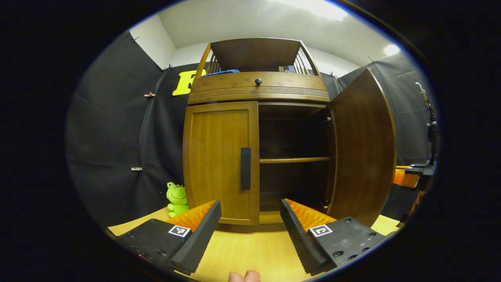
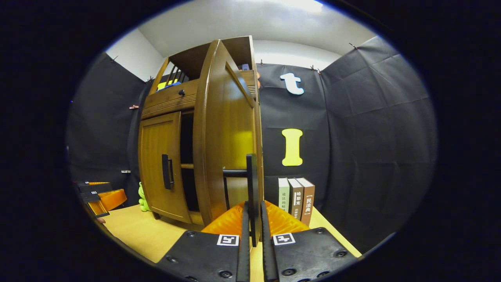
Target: Open the right door of the double-door shoe cabinet with the right hand, and open the left door with the left hand.
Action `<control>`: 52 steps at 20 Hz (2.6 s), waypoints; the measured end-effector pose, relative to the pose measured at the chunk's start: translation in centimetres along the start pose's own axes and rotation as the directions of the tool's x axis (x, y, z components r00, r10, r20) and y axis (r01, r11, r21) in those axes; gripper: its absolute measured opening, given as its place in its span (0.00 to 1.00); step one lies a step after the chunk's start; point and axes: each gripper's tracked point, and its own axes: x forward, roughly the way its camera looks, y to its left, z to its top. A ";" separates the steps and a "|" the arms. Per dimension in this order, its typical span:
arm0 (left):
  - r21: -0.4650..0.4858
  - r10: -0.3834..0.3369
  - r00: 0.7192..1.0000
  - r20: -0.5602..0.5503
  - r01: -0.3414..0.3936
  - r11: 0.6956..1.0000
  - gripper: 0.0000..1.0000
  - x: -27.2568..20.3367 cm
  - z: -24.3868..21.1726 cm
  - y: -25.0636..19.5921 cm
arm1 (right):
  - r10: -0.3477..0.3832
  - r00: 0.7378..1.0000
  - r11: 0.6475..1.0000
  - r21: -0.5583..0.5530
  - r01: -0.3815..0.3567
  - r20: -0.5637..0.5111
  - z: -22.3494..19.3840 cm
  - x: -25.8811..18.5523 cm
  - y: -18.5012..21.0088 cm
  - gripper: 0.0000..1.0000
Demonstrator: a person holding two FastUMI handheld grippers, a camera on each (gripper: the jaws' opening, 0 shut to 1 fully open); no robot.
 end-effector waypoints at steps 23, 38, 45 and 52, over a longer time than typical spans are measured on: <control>-0.013 -0.004 1.000 0.030 0.005 1.000 0.94 5.1 1.4 0.3 | -0.145 0.970 0.987 0.096 0.128 0.197 6.8 -7.8 -1.9 0.92; -0.044 0.007 0.999 0.031 -0.006 0.999 0.79 19.3 1.3 3.1 | 0.125 0.992 0.990 0.067 -0.124 -0.013 -2.0 -2.6 11.3 0.98; 0.002 -0.019 1.000 0.024 0.019 1.000 0.57 23.4 1.3 3.1 | 0.152 0.987 0.984 0.098 -0.147 -0.045 -4.1 -0.8 10.9 0.98; 0.004 0.003 1.000 0.025 -0.003 1.000 0.37 24.9 0.9 3.3 | 0.134 0.990 0.987 0.099 -0.129 -0.049 -4.4 0.3 10.4 0.98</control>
